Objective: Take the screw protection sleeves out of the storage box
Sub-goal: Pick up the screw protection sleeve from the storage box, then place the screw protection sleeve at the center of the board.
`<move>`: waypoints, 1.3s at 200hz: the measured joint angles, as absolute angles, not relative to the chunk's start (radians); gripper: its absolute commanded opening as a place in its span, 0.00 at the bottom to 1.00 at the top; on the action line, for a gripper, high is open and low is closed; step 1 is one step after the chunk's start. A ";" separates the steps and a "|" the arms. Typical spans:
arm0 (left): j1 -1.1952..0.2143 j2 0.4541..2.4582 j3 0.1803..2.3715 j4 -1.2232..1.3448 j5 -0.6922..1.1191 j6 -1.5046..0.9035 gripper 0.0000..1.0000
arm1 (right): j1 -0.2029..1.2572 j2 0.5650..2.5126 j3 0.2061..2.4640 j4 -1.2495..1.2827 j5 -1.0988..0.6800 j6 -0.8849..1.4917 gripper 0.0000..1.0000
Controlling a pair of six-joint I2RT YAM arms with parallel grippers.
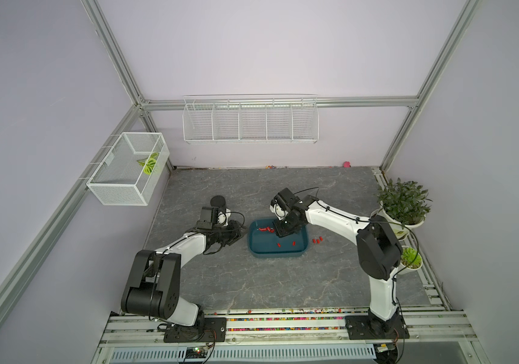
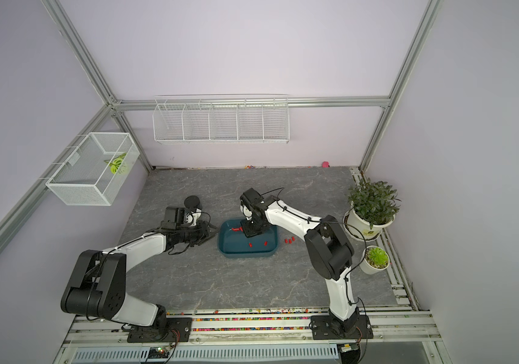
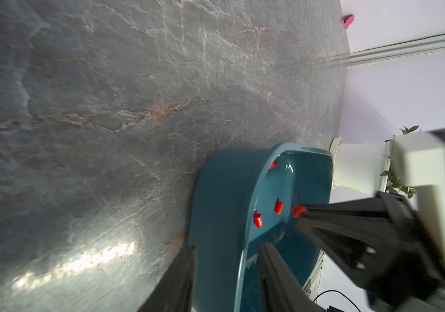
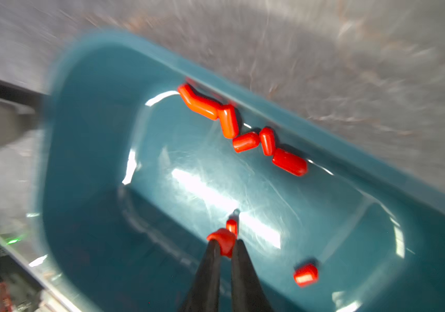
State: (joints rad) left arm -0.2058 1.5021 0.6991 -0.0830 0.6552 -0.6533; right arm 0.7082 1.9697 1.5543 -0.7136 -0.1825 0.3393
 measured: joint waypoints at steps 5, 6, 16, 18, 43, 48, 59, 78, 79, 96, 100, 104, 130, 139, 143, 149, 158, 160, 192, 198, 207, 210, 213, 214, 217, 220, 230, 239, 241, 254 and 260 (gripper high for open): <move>-0.206 1.502 0.699 -0.083 0.655 -0.653 0.44 | 0.705 1.952 1.549 -0.710 -0.185 0.339 0.13; -0.206 1.502 0.699 -0.083 0.655 -0.653 0.44 | 0.705 1.950 1.548 -0.709 -0.186 0.339 0.13; -0.206 1.502 0.699 -0.083 0.655 -0.653 0.44 | 0.699 1.922 1.537 -0.706 -0.187 0.337 0.13; -0.206 1.502 0.699 -0.083 0.655 -0.653 0.44 | 0.698 1.916 1.534 -0.704 -0.189 0.336 0.13; -0.206 1.502 0.699 -0.083 0.655 -0.653 0.44 | 0.680 1.859 1.497 -0.702 -0.194 0.336 0.13; -0.206 1.502 0.699 -0.083 0.655 -0.653 0.44 | 0.676 1.847 1.486 -0.701 -0.195 0.335 0.13; -0.206 1.502 0.699 -0.083 0.655 -0.653 0.44 | 0.664 1.821 1.460 -0.700 -0.198 0.334 0.14; -0.206 1.502 0.699 -0.083 0.655 -0.653 0.44 | 0.636 1.767 1.413 -0.703 -0.205 0.329 0.14; -0.206 1.502 0.699 -0.083 0.655 -0.653 0.44 | 0.633 1.762 1.409 -0.703 -0.205 0.329 0.14; -0.206 1.502 0.699 -0.083 0.655 -0.653 0.44 | 0.601 1.704 1.367 -0.707 -0.207 0.325 0.14; -0.206 1.502 0.699 -0.083 0.655 -0.653 0.44 | 0.593 1.690 1.356 -0.707 -0.207 0.324 0.14; -0.206 1.502 0.699 -0.083 0.655 -0.653 0.44 | 0.586 1.677 1.348 -0.709 -0.207 0.323 0.14; -0.206 1.502 0.699 -0.083 0.655 -0.653 0.44 | 0.526 1.578 1.264 -0.710 -0.210 0.314 0.15; -0.206 1.502 0.699 -0.083 0.655 -0.653 0.44 | 0.500 1.547 1.231 -0.709 -0.215 0.312 0.15; -0.206 1.502 0.699 -0.083 0.655 -0.653 0.44 | 0.489 1.534 1.216 -0.710 -0.215 0.310 0.15; -0.206 1.502 0.699 -0.083 0.655 -0.653 0.44 | 0.469 1.516 1.193 -0.710 -0.218 0.308 0.15; -0.206 1.502 0.699 -0.083 0.655 -0.653 0.44 | 0.444 1.496 1.166 -0.710 -0.222 0.304 0.15; -0.206 1.502 0.699 -0.083 0.656 -0.653 0.44 | 0.437 1.491 1.158 -0.710 -0.223 0.302 0.15; -0.206 1.502 0.699 -0.083 0.656 -0.653 0.44 | 0.379 1.463 1.077 -0.702 -0.229 0.290 0.15; -0.206 1.502 0.699 -0.083 0.656 -0.653 0.44 | 0.373 1.462 1.060 -0.698 -0.229 0.290 0.15; -0.206 1.502 0.699 -0.083 0.656 -0.653 0.44 | 0.363 1.463 1.031 -0.686 -0.231 0.289 0.15; -0.206 1.502 0.699 -0.083 0.656 -0.653 0.44 | 0.361 1.463 1.024 -0.684 -0.231 0.289 0.15; -0.206 1.502 0.699 -0.083 0.656 -0.653 0.44 | 0.358 1.464 1.014 -0.680 -0.233 0.288 0.15; -0.206 1.502 0.699 -0.083 0.656 -0.653 0.44 | 0.357 1.464 1.012 -0.679 -0.233 0.287 0.15; -0.206 1.502 0.699 -0.083 0.656 -0.653 0.44 | 0.354 1.465 1.002 -0.676 -0.233 0.287 0.15; -0.206 1.502 0.699 -0.083 0.656 -0.653 0.44 | 0.350 1.468 0.993 -0.672 -0.235 0.287 0.16; -0.206 1.502 0.699 -0.083 0.656 -0.653 0.44 | 0.343 1.476 0.973 -0.660 -0.237 0.287 0.16; -0.206 1.502 0.699 -0.083 0.656 -0.653 0.44 | 0.337 1.489 0.955 -0.645 -0.239 0.287 0.15; -0.206 1.502 0.699 -0.083 0.656 -0.653 0.44 | 0.336 1.492 0.952 -0.640 -0.239 0.287 0.16; -0.206 1.502 0.699 -0.083 0.656 -0.653 0.44 | 0.332 1.515 0.938 -0.619 -0.239 0.287 0.16; -0.206 1.502 0.699 -0.083 0.656 -0.653 0.44 | 0.332 1.528 0.935 -0.612 -0.238 0.288 0.15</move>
